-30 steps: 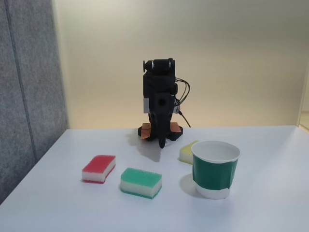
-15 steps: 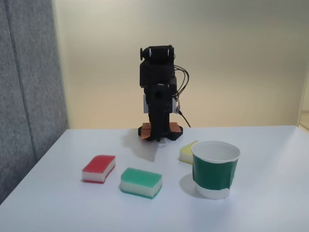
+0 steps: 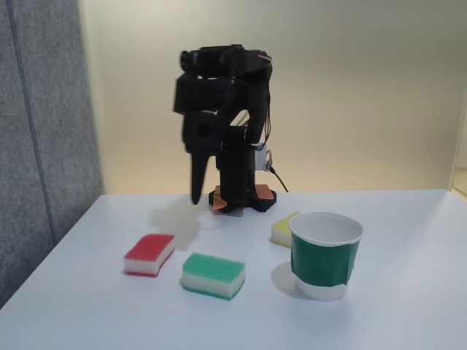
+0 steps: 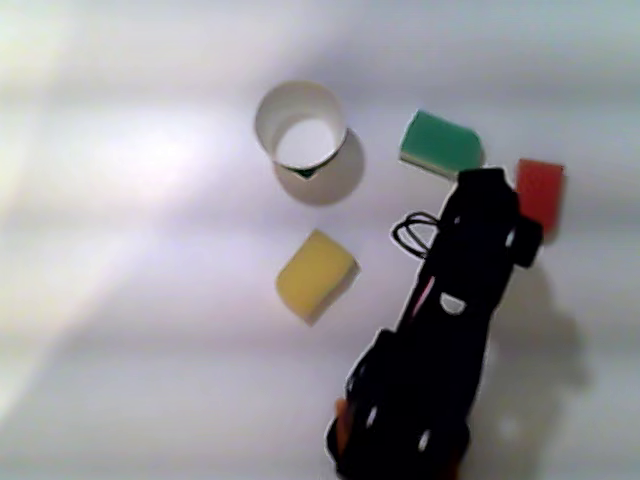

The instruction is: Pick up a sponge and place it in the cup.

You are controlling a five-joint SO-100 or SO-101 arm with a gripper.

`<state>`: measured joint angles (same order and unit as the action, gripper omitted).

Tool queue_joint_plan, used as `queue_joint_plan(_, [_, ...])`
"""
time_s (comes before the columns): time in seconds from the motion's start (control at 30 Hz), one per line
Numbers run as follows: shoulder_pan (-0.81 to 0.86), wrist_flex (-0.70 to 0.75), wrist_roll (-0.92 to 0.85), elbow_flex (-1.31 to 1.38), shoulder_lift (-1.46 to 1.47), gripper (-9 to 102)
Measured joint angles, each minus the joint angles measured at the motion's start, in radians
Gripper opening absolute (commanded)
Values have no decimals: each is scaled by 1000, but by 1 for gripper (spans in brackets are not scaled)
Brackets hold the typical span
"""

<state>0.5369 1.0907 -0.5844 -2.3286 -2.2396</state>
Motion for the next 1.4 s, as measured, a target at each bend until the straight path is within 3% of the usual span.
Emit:
queue_joint_plan(0.33, [118,-40,-55,176,311,0])
queue_joint_plan(0.77, [118,-12,-219,430,592,0])
queue_joint_plan(1.23, [0,140,-991,437,561,0])
queue_joint_plan(1.4, [48,130,-1304,512,641,0])
